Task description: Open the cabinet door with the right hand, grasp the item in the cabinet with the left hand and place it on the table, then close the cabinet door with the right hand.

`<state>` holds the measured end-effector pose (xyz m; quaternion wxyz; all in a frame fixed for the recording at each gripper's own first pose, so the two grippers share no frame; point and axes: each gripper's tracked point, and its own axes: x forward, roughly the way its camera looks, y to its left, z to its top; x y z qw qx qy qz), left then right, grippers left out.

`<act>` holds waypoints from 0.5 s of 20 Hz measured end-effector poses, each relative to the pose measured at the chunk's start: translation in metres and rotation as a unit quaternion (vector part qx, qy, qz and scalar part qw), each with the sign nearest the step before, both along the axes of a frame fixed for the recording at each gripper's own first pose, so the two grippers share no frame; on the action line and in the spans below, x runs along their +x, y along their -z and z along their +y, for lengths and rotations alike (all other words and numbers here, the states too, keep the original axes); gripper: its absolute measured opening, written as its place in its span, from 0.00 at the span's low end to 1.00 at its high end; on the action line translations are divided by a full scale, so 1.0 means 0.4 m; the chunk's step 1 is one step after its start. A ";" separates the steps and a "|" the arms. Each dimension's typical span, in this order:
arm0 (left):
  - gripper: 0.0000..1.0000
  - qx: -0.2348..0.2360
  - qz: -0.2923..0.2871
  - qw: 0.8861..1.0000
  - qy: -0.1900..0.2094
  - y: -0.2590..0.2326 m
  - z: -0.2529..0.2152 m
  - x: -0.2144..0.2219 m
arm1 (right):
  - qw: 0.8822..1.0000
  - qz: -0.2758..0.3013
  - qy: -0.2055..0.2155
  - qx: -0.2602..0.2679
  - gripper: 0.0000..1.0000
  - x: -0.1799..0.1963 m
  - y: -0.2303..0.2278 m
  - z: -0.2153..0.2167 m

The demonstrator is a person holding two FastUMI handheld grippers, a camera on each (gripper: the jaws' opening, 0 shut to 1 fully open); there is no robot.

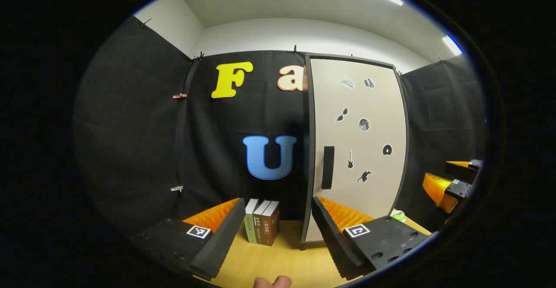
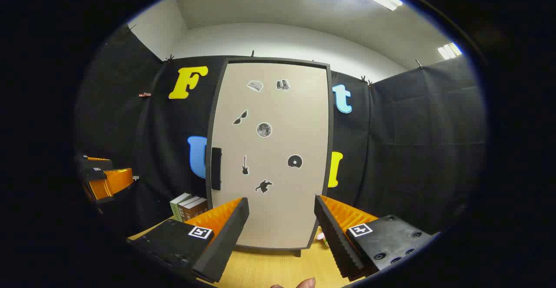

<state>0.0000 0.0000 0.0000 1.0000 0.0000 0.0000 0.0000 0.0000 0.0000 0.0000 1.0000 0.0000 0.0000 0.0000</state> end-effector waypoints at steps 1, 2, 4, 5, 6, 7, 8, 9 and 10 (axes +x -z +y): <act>0.96 -0.001 0.001 1.000 0.000 -0.002 0.000 -0.003 | 1.000 0.000 0.000 0.001 0.97 -0.002 0.001 -0.001; 0.96 -0.003 0.000 1.000 0.000 -0.007 -0.002 -0.010 | 1.000 0.001 0.001 0.002 0.97 -0.003 -0.002 -0.004; 0.96 -0.010 -0.008 1.000 0.001 -0.029 -0.001 -0.018 | 1.000 -0.003 0.001 0.001 0.97 -0.007 -0.011 -0.008; 0.96 -0.011 -0.012 1.000 0.001 -0.042 0.001 -0.020 | 1.000 -0.005 0.002 -0.001 0.97 -0.013 -0.013 -0.007; 0.96 -0.010 -0.015 1.000 0.001 -0.052 0.004 -0.023 | 1.000 -0.006 0.002 -0.001 0.97 -0.016 -0.015 -0.005; 0.96 -0.009 -0.019 1.000 0.001 -0.068 0.006 -0.025 | 1.000 -0.007 0.002 -0.001 0.97 -0.021 -0.018 -0.001; 0.96 -0.008 -0.024 1.000 0.001 -0.082 0.007 -0.027 | 1.000 -0.008 0.001 -0.001 0.97 -0.024 -0.021 0.001; 0.96 -0.005 -0.029 1.000 0.001 -0.098 0.008 -0.027 | 1.000 -0.010 0.001 -0.001 0.97 -0.021 -0.028 0.002; 0.96 -0.003 -0.033 0.999 0.001 -0.107 0.010 -0.028 | 1.000 -0.012 0.000 -0.001 0.97 -0.022 -0.032 0.005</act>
